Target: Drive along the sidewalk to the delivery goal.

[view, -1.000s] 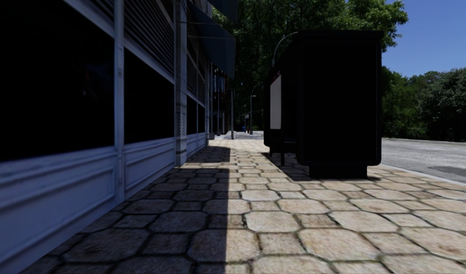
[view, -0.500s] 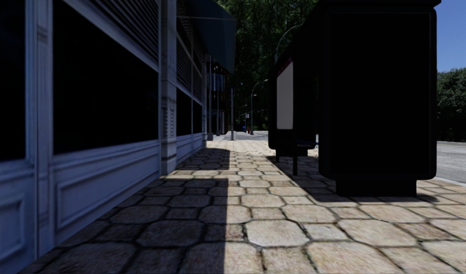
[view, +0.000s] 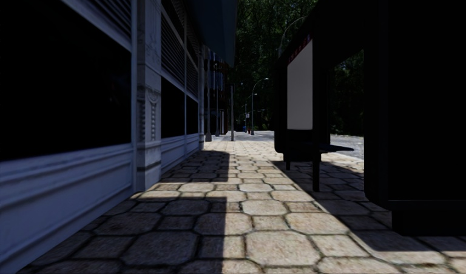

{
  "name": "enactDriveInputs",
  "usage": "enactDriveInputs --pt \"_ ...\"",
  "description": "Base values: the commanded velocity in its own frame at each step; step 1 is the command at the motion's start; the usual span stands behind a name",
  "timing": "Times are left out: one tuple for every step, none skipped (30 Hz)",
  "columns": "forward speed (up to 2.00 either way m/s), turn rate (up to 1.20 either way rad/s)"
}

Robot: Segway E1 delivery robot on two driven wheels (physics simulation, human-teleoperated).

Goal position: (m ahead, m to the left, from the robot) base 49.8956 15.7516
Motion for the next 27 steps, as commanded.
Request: enactDriveInputs --pt "1.98 0.0" --pt "1.98 0.0" --pt "1.98 0.0" --pt "1.98 0.0" --pt "1.98 0.0" --pt "1.98 0.0" --pt "1.98 0.0" --pt "1.98 0.0" --pt "1.98 0.0" --pt "1.98 0.0" --pt "1.98 0.0" --pt "1.98 0.0" --pt "1.98 0.0" --pt "1.98 0.0" --pt "1.98 0.0" --pt "1.98 0.0" --pt "1.98 0.0" --pt "1.98 0.0" --pt "1.98 0.0" --pt "1.98 0.0" --pt "1.98 0.0" --pt "1.98 0.0" --pt "1.98 0.0" --pt "1.98 0.0" --pt "1.98 0.0" --pt "1.98 0.0" --pt "1.98 0.0"
